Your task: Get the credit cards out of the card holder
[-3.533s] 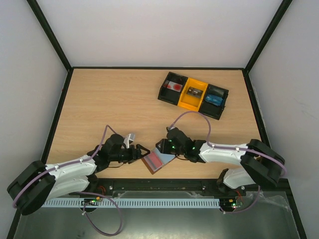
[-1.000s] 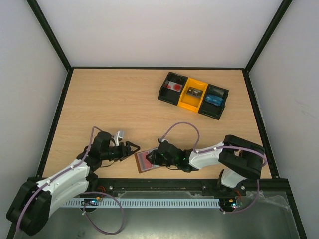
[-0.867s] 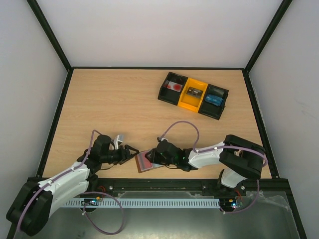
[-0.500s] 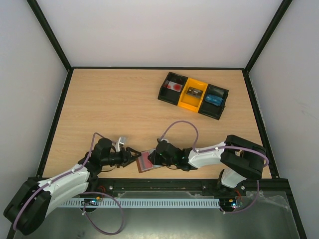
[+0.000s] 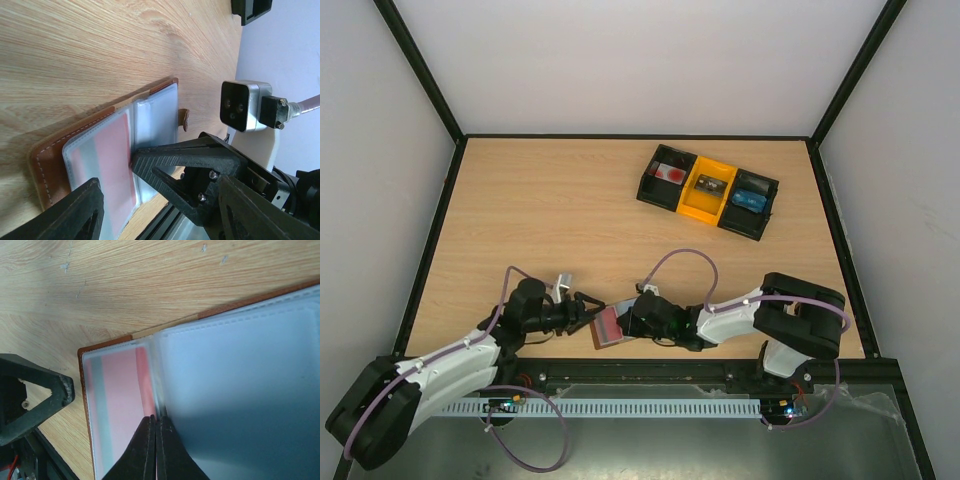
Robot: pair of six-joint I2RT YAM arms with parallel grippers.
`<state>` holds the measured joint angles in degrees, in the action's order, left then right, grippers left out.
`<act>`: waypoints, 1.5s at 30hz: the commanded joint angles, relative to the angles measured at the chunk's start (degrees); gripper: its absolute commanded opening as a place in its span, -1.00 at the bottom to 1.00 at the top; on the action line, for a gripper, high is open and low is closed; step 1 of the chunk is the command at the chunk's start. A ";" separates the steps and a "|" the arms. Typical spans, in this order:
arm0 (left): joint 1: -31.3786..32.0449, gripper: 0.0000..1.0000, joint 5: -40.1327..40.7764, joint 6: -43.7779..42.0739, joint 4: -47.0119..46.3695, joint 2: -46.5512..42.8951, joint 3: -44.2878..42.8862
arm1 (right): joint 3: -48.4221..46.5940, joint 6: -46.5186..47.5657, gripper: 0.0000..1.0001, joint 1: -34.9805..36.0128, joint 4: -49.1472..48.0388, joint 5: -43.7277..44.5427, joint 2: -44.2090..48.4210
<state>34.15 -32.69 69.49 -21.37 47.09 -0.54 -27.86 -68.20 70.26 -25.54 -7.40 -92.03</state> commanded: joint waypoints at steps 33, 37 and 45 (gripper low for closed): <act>2.27 -0.12 5.55 -6.54 9.63 1.84 -6.30 | 2.85 -3.43 -0.96 1.24 -6.63 0.64 -4.72; 2.20 -0.25 7.54 -9.30 12.37 4.09 -8.16 | 2.01 -3.66 -0.96 1.20 -6.46 1.62 -5.20; 1.39 -0.40 9.61 -14.52 14.93 9.93 -13.13 | 1.41 -5.33 -0.96 1.20 -7.73 5.55 -5.18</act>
<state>35.97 -25.10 59.16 -9.41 55.48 -10.00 -26.02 -72.51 71.02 -36.10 -6.33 -95.83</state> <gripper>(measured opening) 0.307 0.022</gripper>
